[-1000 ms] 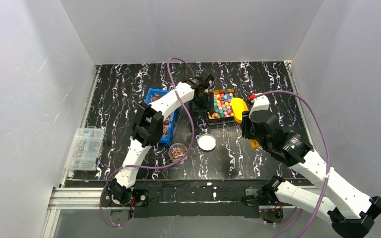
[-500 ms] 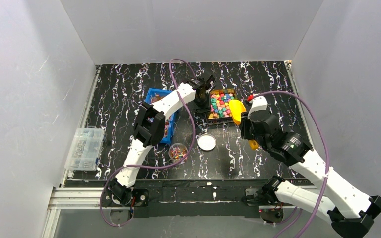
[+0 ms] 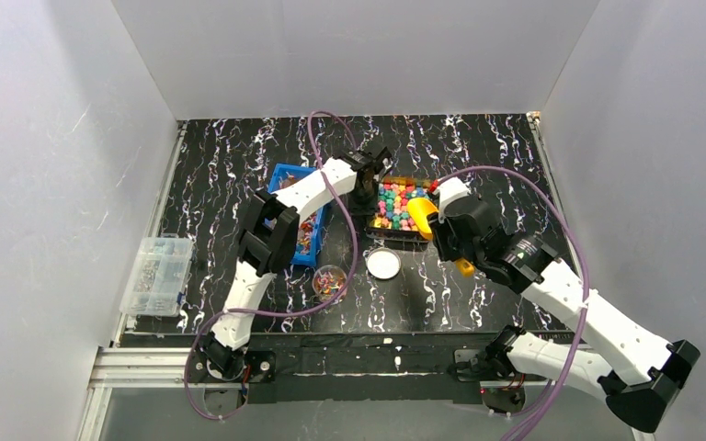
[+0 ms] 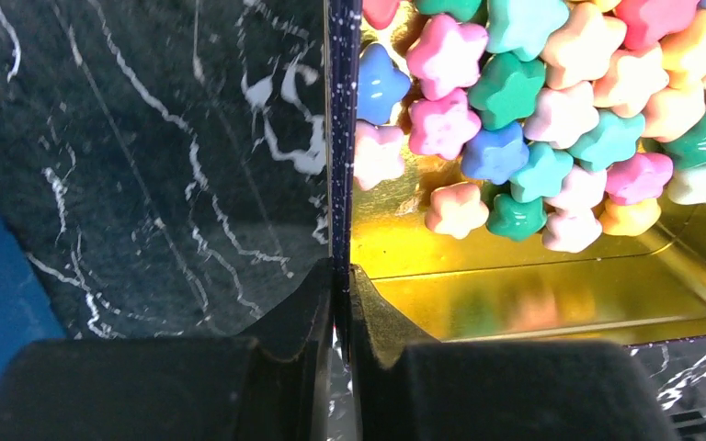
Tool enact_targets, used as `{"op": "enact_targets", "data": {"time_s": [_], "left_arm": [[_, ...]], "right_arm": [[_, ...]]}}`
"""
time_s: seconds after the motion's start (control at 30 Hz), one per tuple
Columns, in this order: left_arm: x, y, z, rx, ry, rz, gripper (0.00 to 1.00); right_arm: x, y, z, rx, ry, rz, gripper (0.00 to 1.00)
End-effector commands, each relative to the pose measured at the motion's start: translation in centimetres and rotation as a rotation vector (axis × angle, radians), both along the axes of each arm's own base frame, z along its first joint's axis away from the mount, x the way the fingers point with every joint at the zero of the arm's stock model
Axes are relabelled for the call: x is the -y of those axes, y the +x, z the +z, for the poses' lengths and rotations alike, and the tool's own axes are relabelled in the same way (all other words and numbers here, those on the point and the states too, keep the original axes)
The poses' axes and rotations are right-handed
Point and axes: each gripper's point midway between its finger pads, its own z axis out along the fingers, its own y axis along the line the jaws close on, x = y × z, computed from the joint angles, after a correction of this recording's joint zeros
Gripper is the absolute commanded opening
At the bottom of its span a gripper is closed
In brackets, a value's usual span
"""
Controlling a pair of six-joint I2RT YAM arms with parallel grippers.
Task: Pack the candies
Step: Move the storage box to the center of the board.
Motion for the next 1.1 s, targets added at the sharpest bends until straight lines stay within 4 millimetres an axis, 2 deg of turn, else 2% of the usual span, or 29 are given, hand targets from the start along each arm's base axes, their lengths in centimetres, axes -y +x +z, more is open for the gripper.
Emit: {"op": "enact_targets", "data": {"time_s": [0.0, 0.13, 0.27, 0.47, 0.63, 0.77, 0.87, 1.07], "left_arm": [[-2.9, -2.2, 2.7, 0.001, 0.052, -0.025, 0.03], [-4.3, -3.9, 2.4, -0.015, 0.066, -0.028, 0.02], [-5.5, -5.3, 2.4, -0.019, 0.073, -0.035, 0.01], [-6.0, -6.9, 2.7, -0.027, 0.038, -0.049, 0.04], [-6.1, -7.9, 4.2, -0.020, -0.010, -0.066, 0.23], [-5.6, -8.7, 6.8, 0.005, -0.083, -0.082, 0.38], [-6.0, -9.3, 8.7, 0.039, -0.116, -0.087, 0.45], [-8.0, -11.3, 11.6, 0.108, -0.143, -0.096, 0.55]], "right_arm": [[-1.1, 0.6, 2.3, 0.047, -0.010, 0.092, 0.01], [-1.4, 0.7, 2.3, 0.046, -0.049, 0.148, 0.01], [-2.0, 0.2, 1.7, 0.017, -0.120, 0.274, 0.01], [-2.4, -0.2, 0.1, -0.076, -0.231, 0.388, 0.01], [-2.3, 0.1, -0.2, -0.101, -0.320, 0.462, 0.01], [-3.1, 0.3, -0.3, -0.129, -0.348, 0.525, 0.01], [-3.1, 0.6, -0.7, -0.160, -0.391, 0.541, 0.01], [-2.8, 1.4, -1.8, -0.217, -0.468, 0.535, 0.01]]}}
